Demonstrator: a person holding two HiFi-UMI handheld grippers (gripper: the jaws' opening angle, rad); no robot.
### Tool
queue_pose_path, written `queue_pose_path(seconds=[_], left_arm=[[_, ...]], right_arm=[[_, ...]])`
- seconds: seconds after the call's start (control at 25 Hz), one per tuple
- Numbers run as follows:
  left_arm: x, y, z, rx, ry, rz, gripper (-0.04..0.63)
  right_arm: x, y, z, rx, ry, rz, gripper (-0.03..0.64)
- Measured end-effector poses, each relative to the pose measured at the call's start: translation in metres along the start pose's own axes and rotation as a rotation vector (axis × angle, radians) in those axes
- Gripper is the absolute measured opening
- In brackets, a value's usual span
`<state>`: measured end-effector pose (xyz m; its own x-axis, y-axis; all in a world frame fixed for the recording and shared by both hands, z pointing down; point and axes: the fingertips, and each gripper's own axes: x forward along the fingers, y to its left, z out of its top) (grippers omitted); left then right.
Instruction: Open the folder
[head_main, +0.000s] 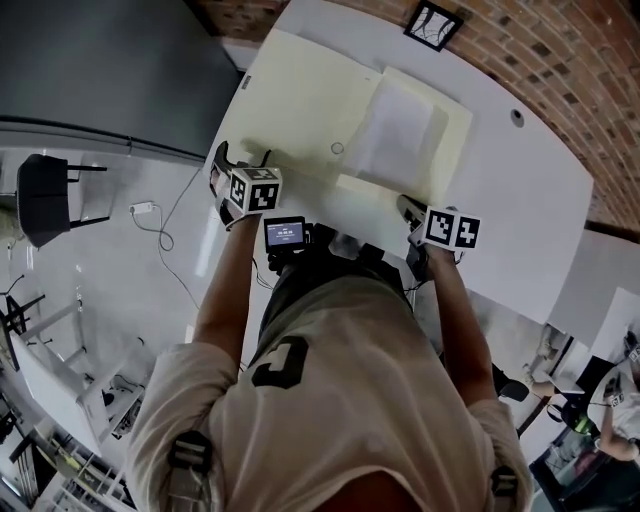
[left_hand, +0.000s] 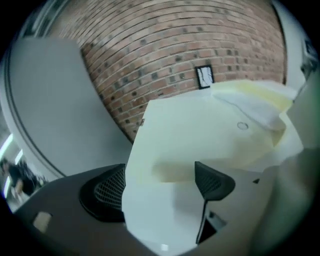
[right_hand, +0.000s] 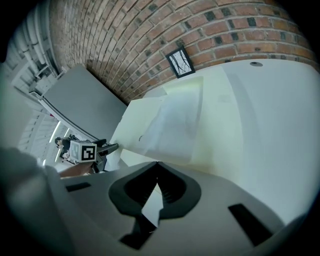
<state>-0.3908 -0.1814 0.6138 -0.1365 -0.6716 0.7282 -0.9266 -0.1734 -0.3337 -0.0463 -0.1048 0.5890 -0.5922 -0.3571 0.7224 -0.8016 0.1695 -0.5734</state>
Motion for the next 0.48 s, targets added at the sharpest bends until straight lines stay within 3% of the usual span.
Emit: queue_pose_path(seconds=[0.08,0.16,0.36,0.48], left_arm=[[-0.002,-0.010,0.010,0.249,-0.057,0.024,0.403],[0.000,-0.023,0.014,0.415,-0.091,-0.014,0.346],[0.007,-0.035,0.009,0.465,-0.075,-0.150,0.260],[0.011,-0.047,0.003,0.488,-0.042,-0.211,0.130]], right_arm=[[0.001,0.001,0.000,-0.022,0.008,-0.005,0.005],[0.001,0.001,0.001,-0.038,0.016,-0.010,0.005],[0.004,0.001,0.001,-0.066,0.029,-0.026,0.005],[0.005,0.002,0.000,-0.094,0.045,-0.042,0.005]])
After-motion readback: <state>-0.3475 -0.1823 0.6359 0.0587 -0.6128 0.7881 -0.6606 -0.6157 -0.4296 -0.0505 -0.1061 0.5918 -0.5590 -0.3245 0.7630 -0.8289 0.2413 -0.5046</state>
